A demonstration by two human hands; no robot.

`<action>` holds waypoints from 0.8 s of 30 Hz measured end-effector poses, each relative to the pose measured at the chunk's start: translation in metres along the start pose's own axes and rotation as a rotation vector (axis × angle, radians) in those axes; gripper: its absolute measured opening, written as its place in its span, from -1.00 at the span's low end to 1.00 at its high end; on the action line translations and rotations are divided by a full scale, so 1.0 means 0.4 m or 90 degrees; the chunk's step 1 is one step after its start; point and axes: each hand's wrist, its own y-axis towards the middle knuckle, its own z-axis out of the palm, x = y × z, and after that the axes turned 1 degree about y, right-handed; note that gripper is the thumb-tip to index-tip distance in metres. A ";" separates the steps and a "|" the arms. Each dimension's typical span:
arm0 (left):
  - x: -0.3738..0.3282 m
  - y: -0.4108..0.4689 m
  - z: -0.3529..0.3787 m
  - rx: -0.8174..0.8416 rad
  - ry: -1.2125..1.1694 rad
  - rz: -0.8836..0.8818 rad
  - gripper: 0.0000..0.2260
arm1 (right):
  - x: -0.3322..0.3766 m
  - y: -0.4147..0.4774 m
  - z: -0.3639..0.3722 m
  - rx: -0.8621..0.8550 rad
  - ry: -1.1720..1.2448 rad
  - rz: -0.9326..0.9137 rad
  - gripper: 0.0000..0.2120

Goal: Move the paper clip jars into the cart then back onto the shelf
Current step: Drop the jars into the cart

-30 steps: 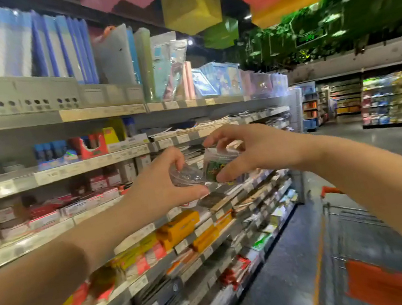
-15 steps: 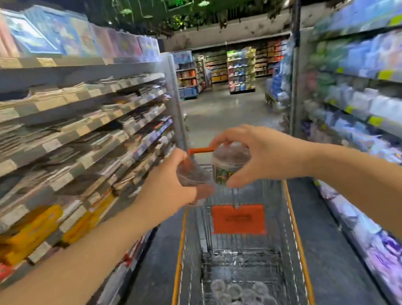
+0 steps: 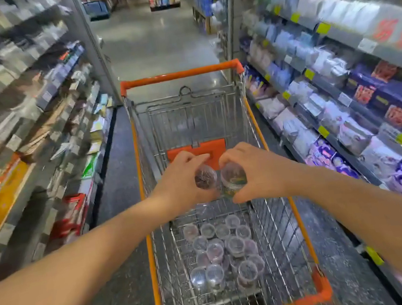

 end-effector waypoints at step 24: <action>0.428 0.071 0.744 0.213 0.055 -0.398 -0.50 | -0.496 0.226 0.747 0.175 0.031 0.374 -0.36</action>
